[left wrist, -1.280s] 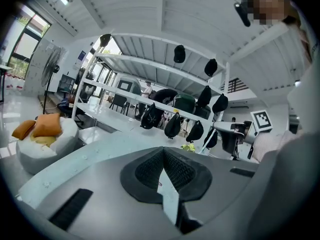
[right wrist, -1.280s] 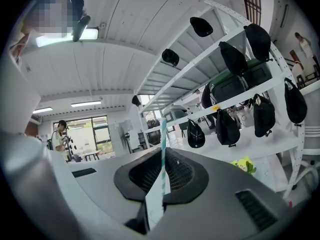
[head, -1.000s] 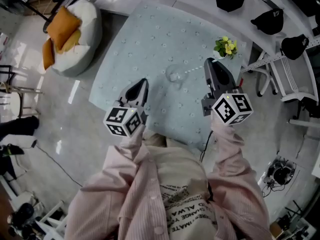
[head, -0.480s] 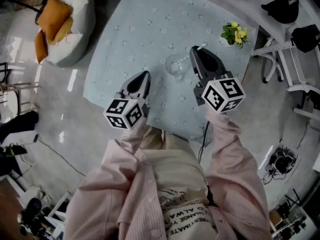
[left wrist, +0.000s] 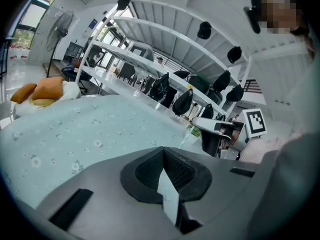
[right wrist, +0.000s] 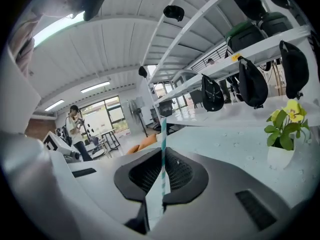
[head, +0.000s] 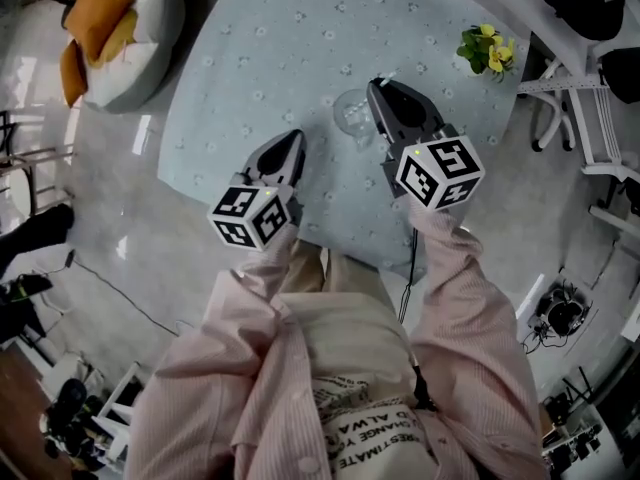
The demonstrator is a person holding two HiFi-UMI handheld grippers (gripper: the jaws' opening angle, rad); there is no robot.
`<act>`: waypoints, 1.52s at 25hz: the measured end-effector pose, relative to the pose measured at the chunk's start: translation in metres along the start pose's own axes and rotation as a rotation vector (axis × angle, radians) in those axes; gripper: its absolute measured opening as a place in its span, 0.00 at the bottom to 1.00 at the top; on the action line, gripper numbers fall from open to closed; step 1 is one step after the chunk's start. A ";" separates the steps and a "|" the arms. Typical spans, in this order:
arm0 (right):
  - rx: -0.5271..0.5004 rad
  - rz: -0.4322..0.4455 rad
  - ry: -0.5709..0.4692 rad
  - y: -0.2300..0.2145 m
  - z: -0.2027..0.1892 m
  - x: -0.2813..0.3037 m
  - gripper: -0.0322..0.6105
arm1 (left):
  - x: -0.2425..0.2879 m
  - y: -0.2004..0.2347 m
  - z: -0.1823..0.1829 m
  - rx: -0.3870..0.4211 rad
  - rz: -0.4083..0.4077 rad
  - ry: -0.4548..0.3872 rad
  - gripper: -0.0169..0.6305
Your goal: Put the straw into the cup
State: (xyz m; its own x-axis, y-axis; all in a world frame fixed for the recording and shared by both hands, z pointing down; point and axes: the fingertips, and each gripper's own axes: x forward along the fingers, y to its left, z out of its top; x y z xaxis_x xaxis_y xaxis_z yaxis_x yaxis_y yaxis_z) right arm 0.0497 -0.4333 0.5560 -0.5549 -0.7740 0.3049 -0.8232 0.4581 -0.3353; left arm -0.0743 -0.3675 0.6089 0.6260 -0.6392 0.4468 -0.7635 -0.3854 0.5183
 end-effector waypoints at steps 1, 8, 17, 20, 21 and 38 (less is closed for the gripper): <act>0.001 0.001 0.005 -0.001 -0.003 0.001 0.07 | 0.001 0.000 -0.002 -0.004 -0.001 0.003 0.03; 0.033 -0.005 0.017 -0.005 -0.016 0.006 0.07 | 0.001 0.000 -0.012 -0.022 -0.004 0.023 0.03; 0.096 -0.044 -0.003 -0.023 -0.019 0.009 0.07 | 0.001 -0.003 -0.015 -0.028 -0.007 0.024 0.03; 0.112 -0.054 -0.011 -0.027 -0.020 0.010 0.07 | -0.001 -0.002 -0.016 -0.028 -0.003 0.022 0.03; 0.114 -0.052 -0.014 -0.028 -0.020 0.010 0.07 | -0.001 -0.002 -0.016 -0.029 0.000 0.021 0.03; 0.186 -0.080 -0.044 -0.027 -0.022 -0.011 0.25 | -0.010 -0.015 0.009 0.014 -0.025 -0.035 0.03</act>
State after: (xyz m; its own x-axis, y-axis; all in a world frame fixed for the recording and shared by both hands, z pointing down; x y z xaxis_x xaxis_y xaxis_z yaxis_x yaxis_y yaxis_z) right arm 0.0760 -0.4274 0.5812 -0.4795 -0.8248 0.2997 -0.8261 0.3090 -0.4712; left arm -0.0705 -0.3618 0.5899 0.6395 -0.6518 0.4078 -0.7497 -0.4112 0.5184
